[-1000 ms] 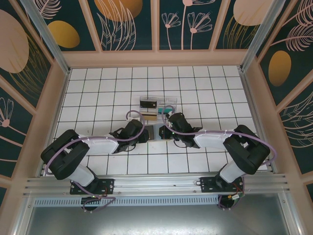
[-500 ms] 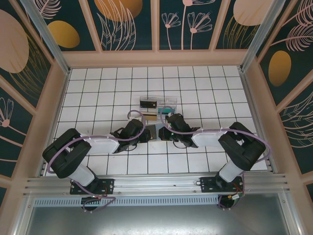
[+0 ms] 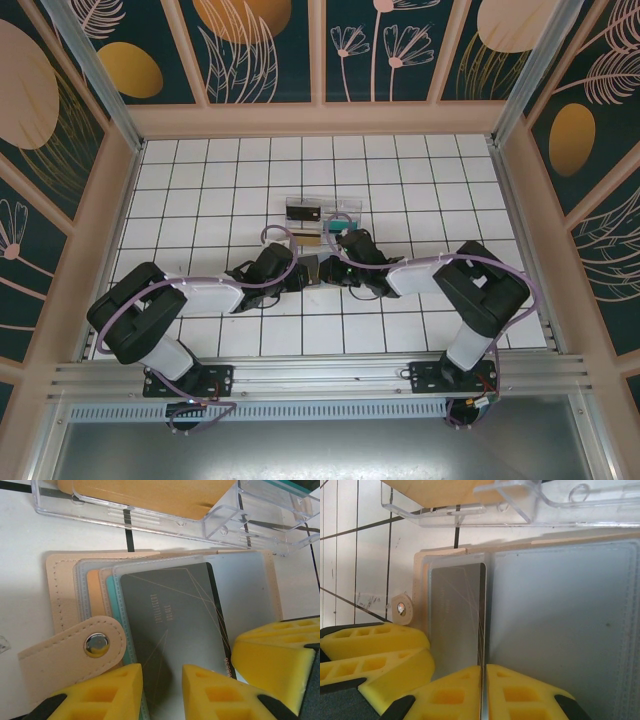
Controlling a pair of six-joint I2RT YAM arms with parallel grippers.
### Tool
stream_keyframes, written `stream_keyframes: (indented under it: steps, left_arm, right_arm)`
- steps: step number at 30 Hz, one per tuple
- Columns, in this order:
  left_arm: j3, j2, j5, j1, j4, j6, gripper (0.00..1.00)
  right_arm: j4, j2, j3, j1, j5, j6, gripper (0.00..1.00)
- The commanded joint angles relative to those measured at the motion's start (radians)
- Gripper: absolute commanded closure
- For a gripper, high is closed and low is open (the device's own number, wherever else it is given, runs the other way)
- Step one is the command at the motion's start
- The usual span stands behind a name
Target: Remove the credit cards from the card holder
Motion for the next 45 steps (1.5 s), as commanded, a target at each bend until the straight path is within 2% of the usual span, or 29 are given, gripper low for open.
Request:
stream_keyframes:
  steps: [1,9,14,17,18,21,24,42,44,45]
  left_arm:
    - [-0.01,0.026,0.017,0.006,0.002,-0.007,0.72]
    - [-0.01,0.03,0.021,0.006,0.005,-0.007,0.72]
    - [-0.007,0.034,0.024,0.006,0.006,-0.006,0.72]
    - [0.0,0.039,0.02,0.006,-0.003,-0.007,0.73]
    - [0.001,0.041,0.019,0.006,-0.007,-0.009,0.74]
    - [0.013,0.05,0.002,0.006,-0.037,-0.014,0.9]
    - [0.022,0.059,-0.027,0.006,-0.07,-0.024,1.0]
    - [0.027,0.061,-0.049,0.006,-0.111,-0.038,1.0]
    - [0.029,0.061,-0.044,0.006,-0.11,-0.036,1.0]
    - [0.03,0.06,-0.044,0.006,-0.108,-0.036,1.0]
  right_arm:
    - [0.049,0.026,0.021,-0.012,-0.028,0.024,0.88]
    - [0.08,0.052,0.023,-0.017,-0.062,0.034,0.87]
    - [0.101,0.061,0.02,-0.02,-0.08,0.044,0.93]
    - [0.121,0.06,0.01,-0.026,-0.098,0.054,1.0]
    - [0.125,0.057,0.005,-0.027,-0.099,0.056,1.0]
    - [0.13,0.038,-0.012,-0.034,-0.091,0.059,1.0]
    - [0.128,0.017,-0.035,-0.046,-0.082,0.061,1.0]
    - [0.119,-0.04,-0.091,-0.089,-0.072,0.054,1.0]
    - [0.131,-0.031,-0.08,-0.087,-0.091,0.056,0.86]
    - [0.132,-0.024,-0.073,-0.084,-0.096,0.055,0.83]
